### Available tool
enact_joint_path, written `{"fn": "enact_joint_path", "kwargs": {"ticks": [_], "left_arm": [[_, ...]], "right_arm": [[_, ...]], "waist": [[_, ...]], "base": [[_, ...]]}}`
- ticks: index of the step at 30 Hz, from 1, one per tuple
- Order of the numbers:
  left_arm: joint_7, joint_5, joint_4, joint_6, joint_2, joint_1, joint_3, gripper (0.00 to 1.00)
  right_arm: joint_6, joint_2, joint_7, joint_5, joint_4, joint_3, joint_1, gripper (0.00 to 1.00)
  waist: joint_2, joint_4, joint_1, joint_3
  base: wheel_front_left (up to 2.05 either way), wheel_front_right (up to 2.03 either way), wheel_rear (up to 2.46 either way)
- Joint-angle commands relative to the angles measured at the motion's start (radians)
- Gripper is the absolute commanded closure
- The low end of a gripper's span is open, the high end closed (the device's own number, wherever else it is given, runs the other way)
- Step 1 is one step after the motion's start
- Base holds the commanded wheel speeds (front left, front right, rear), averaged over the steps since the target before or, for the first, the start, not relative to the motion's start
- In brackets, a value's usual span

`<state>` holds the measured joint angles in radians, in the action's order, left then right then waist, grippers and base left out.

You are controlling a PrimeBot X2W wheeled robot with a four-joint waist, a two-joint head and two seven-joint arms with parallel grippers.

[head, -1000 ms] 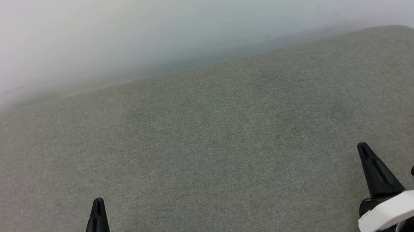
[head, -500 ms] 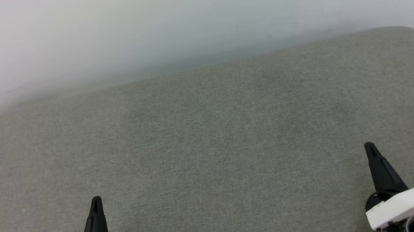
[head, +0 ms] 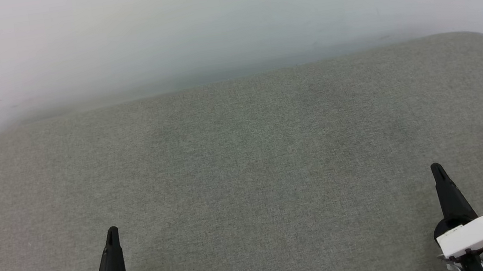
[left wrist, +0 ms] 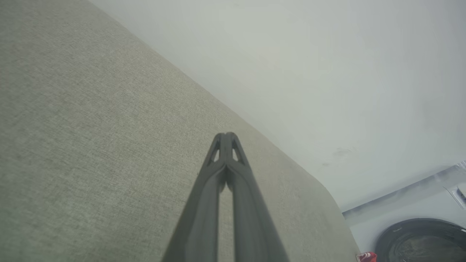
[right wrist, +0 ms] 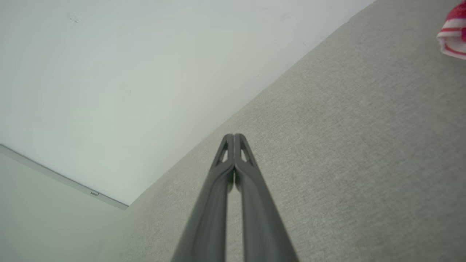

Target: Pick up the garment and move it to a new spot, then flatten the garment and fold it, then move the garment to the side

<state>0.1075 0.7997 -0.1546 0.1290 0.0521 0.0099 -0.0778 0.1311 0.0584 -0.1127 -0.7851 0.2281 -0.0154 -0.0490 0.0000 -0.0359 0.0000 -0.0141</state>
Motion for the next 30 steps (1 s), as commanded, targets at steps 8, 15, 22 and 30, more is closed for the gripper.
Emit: {"fn": "enact_joint_path", "kwargs": {"ticks": [8, 15, 22, 30], "left_arm": [[-0.035, 0.134, -0.006, 0.001, 0.006, -0.042, -0.008, 1.0], [-0.057, 0.216, -0.016, 0.001, 0.006, -0.052, -0.011, 1.0], [-0.078, 0.293, -0.025, 0.002, 0.006, -0.062, -0.013, 1.0], [-0.1, 0.376, -0.035, 0.002, 0.006, -0.071, -0.016, 1.0]], "right_arm": [[0.0, 0.009, 0.033, -0.141, -0.007, -0.013, -0.034, 1.0], [0.0, 0.01, 0.054, -0.225, -0.004, -0.02, -0.036, 1.0], [0.0, 0.01, 0.075, -0.305, -0.002, -0.028, -0.041, 1.0], [0.0, 0.009, 0.097, -0.39, 0.001, -0.036, -0.044, 1.0]], "waist": [[0.0, 0.004, 0.0, 0.001], [0.0, 0.007, 0.0, 0.002], [0.0, 0.009, 0.0, 0.003], [0.0, 0.013, 0.0, 0.004]], "base": [[0.0, 0.0, 0.0], [0.0, 0.0, 0.0], [0.0, 0.0, 0.0], [0.0, 0.0, 0.0]]}}
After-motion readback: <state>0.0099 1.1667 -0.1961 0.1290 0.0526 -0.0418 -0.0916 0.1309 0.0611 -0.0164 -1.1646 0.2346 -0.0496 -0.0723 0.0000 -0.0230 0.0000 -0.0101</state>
